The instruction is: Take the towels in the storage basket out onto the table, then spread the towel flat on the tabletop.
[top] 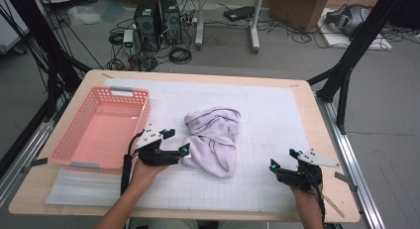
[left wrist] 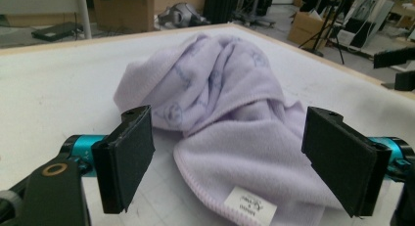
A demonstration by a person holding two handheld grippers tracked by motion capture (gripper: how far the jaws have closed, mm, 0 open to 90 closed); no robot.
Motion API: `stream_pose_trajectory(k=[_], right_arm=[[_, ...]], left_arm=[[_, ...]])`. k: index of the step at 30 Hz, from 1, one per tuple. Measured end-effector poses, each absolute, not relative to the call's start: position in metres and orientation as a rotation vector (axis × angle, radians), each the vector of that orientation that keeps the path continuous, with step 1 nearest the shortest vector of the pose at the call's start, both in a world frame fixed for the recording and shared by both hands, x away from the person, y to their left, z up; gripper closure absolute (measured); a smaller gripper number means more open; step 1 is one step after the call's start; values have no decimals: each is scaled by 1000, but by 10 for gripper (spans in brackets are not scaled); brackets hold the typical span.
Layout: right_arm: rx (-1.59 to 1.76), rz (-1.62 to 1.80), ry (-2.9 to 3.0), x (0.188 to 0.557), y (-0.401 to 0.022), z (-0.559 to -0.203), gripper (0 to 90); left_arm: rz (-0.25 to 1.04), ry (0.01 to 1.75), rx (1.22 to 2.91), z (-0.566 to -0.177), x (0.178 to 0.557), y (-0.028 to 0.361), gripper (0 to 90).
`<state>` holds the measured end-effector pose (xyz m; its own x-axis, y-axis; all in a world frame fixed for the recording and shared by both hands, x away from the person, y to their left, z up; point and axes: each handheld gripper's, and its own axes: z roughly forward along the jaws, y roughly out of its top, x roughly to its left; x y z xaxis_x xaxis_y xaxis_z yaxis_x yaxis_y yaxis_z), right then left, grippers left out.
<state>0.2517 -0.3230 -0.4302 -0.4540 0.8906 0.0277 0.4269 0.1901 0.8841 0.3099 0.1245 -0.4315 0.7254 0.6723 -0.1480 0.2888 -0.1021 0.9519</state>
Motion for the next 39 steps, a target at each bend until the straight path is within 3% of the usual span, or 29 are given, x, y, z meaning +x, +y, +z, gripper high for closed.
stream_pose_trajectory(k=[19,25,28,35,39], right_arm=[[1221,1214,1984,252,-321,-431,168],[1224,1211,1992,252,-322,-431,169],[1219,1210,1988,252,-322,-431,168],[1220,1215,1981,252,-325,-430,168],[1213,1220,1978,251,-326,-429,168]], left_arm=[[378,778,1721,-430,306,120,203],[353,729,1743,-425,303,107,256],[305,677,1759,-424,303,97,378],[235,640,1871,-428,311,53,413],[199,616,1940,-430,312,23,388]])
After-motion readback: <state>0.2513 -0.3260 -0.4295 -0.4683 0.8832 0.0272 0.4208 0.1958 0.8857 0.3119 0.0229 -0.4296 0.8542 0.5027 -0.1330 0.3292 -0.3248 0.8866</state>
